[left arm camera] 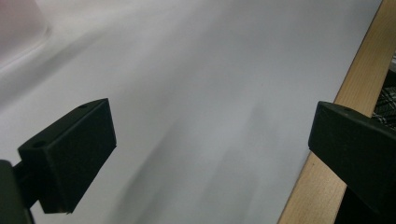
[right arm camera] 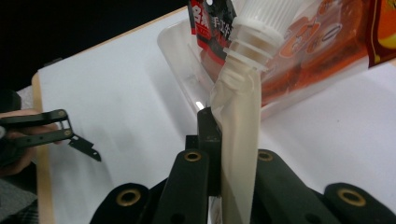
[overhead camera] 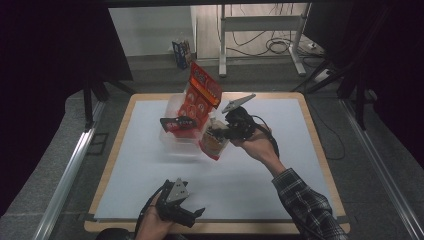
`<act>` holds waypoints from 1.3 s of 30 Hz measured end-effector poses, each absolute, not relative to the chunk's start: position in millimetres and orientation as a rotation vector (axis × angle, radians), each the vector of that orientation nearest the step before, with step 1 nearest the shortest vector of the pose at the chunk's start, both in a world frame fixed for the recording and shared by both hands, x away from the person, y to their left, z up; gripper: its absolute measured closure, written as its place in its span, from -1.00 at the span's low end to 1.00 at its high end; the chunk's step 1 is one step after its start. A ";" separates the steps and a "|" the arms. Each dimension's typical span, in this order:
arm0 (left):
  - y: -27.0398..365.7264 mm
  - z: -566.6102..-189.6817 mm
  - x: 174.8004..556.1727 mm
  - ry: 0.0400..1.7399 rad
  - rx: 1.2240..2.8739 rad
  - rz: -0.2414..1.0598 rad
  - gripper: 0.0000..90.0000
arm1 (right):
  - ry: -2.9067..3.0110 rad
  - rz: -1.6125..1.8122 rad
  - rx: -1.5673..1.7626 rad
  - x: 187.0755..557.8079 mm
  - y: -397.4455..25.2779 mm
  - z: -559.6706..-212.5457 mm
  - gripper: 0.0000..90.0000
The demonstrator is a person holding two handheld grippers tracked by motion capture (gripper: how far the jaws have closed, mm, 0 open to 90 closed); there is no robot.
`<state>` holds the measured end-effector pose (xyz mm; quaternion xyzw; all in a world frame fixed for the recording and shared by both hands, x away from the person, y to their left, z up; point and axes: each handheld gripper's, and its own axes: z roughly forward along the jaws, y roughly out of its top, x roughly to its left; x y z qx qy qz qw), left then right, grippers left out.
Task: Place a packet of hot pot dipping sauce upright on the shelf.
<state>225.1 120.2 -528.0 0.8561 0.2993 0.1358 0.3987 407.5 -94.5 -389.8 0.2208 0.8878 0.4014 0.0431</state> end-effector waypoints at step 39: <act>121.5 -527.2 225.2 0.748 2.168 0.356 -1.00 | 2.786 1.241 0.534 433.6 -8.4 -383.7 0.96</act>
